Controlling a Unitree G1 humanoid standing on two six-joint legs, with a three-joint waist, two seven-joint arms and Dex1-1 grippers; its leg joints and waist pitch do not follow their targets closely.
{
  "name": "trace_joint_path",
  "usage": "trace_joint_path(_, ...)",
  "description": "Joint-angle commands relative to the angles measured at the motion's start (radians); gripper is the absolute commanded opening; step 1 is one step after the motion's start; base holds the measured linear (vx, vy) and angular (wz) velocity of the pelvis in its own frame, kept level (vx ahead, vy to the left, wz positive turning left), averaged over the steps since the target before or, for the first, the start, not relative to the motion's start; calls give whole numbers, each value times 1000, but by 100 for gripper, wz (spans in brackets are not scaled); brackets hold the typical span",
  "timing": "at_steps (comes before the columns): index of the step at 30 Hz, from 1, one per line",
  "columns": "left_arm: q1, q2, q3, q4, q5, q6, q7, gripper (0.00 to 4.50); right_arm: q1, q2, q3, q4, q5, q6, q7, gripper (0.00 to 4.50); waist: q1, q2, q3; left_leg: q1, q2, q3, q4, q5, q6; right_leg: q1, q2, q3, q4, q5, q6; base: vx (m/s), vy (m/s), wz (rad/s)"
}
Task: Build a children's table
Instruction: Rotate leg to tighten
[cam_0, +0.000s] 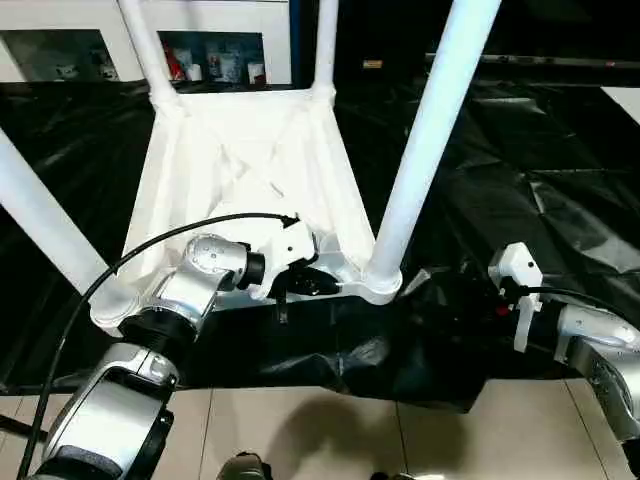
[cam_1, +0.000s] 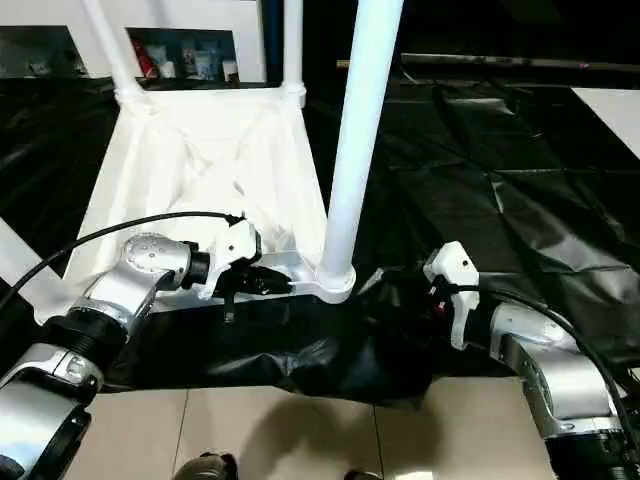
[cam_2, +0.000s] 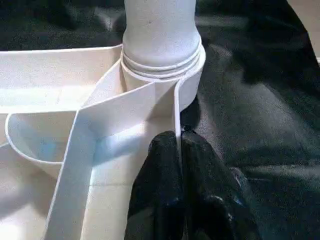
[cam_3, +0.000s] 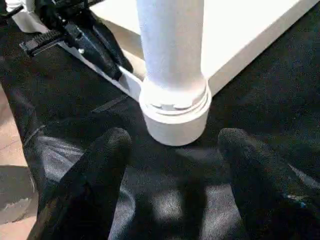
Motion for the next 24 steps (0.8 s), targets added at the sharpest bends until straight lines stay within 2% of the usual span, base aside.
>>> trace_joint_path(1, -9, -7, -30, 17, 20, -14, -23, 0, 10, -11, -3, -29, -1, 14, -3, 309, -1, -8, -67, 18, 21, 4, -53, -183, 89, 57, -45, 36, -54, -99, -248, 0, 0, 0)
trace_joint_path(3, -6, -4, -27, 9, 13, -11, -38, 45, 12, -9, -1, -32, -2, 15, -3, 314, 1, -10, -67, 17, 22, 4, -52, -184, 88, 58, -47, 36, -53, -104, -250, 0, 0, 0)
trace_joint_path(4, 4, 4, -17, -22, -8, 6, -71, 57, 15, -6, 5, -35, 0, 18, -4, 314, 2, -14, -67, 17, 21, 4, -52, -182, 87, 58, -47, 36, -53, -114, -248, 0, 0, 0)
trace_joint_path(5, 4, 4, -17, -22, -8, 6, -71, 57, 15, -6, 5, -35, 0, 18, -4, 314, 4, -12, -67, 17, 22, 4, -52, -180, 86, 57, -48, 36, -52, -120, -248, 0, 0, 0)
trace_joint_path(6, 17, 15, -6, -65, -29, 19, -93, 77, 17, -4, 8, -39, 5, 21, -3, 314, 5, -16, -68, 17, 23, 4, -52, -180, 85, 58, -49, 36, -51, -121, -249, 0, 0, 0)
trace_joint_path(8, 22, 20, -1, -83, -37, 22, -99, 91, 18, -4, 9, -40, 5, 21, -3, 314, 7, -13, -68, 16, 24, 3, -52, -175, 87, 57, -49, 36, -49, -115, -252, 0, 0, 0)
trace_joint_path(9, 41, 32, 13, -145, -65, 47, -107, 98, 21, -4, 11, -43, 7, 22, 0, 314, 7, -22, -71, 16, 22, 5, -49, -163, 92, 58, -47, 36, -47, -102, -252, 0, 0, 0)
trace_joint_path(10, 44, 33, 15, -155, -70, 52, -107, 103, 22, -4, 11, -44, 7, 22, 0, 314, 9, -17, -70, 15, 25, 4, -49, -150, 94, 58, -49, 36, -42, -86, -260, 0, 0, 0)
trace_joint_path(12, 85, 45, 46, -273, -120, 101, -88, 110, 36, -3, 13, -65, 12, 28, -3, 314, 9, -25, -72, 14, 25, 6, -47, -140, 103, 58, -48, 36, -39, -77, -263, 0, 0, 0)
trace_joint_path(15, 147, 34, 102, -417, -166, 176, -7, 136, 58, 7, 5, -105, 24, 41, -23, 314, 9, -22, -74, 15, 28, 5, -47, -148, 104, 59, -51, 36, -40, -100, -262, 0, 0, 0)
trace_joint_path(16, 147, 34, 102, -417, -166, 176, -7, 144, 58, 7, 5, -105, 24, 41, -23, 314, 8, -21, -74, 16, 26, 6, -46, -154, 102, 56, -48, 36, -43, -114, -257, 0, 0, 0)
trace_joint_path(17, 209, -2, 154, -522, -164, 218, 129, 146, 77, 38, -8, -147, 23, 56, -85, 314, 6, -19, -76, 17, 26, 6, -46, -162, 96, 56, -45, 37, -42, -132, -249, 0, 0, 0)
trace_joint_path(18, 218, -8, 161, -535, -162, 222, 150, 154, 79, 44, -10, -153, 22, 57, -96, 314, 7, -20, -77, 16, 28, 5, -45, -162, 91, 57, -47, 37, -42, -131, -248, 0, 0, 0)
trace_joint_path(19, 278, -45, 199, -607, -154, 241, 254, 168, 95, 78, -22, -180, 11, 66, -163, 314, 4, -24, -76, 12, 29, 3, -48, -170, 81, 60, -49, 36, -44, -153, -235, 0, 0, 0)
trace_joint_path(21, 342, -79, 230, -673, -153, 259, 334, 184, 111, 114, -33, -200, -4, 72, -233, 314, 2, -24, -80, 14, 27, 5, -47, -179, 71, 56, -46, 36, -50, -191, -216, 0, 0, 0)
trace_joint_path(22, 452, -129, 273, -762, -148, 253, 434, 190, 148, 155, -44, -237, 4, 81, -284, 314, 2, -19, -82, 14, 30, 4, -47, -178, 62, 55, -44, 38, -48, -185, -210, 0, 0, 0)
trace_joint_path(23, 465, -135, 278, -772, -147, 251, 445, 200, 152, 160, -45, -242, 5, 82, -289, 314, -1, -19, -78, 9, 30, 4, -50, -195, 59, 56, -44, 37, -52, -197, -202, 0, 0, 0)
trace_joint_path(24, 527, -160, 295, -821, -145, 233, 490, 217, 179, 168, -42, -273, 20, 91, -291, 341, 0, -15, -81, 13, 28, 4, -50, -225, 53, 54, -42, 36, -59, -235, -182, 0, 0, 0)
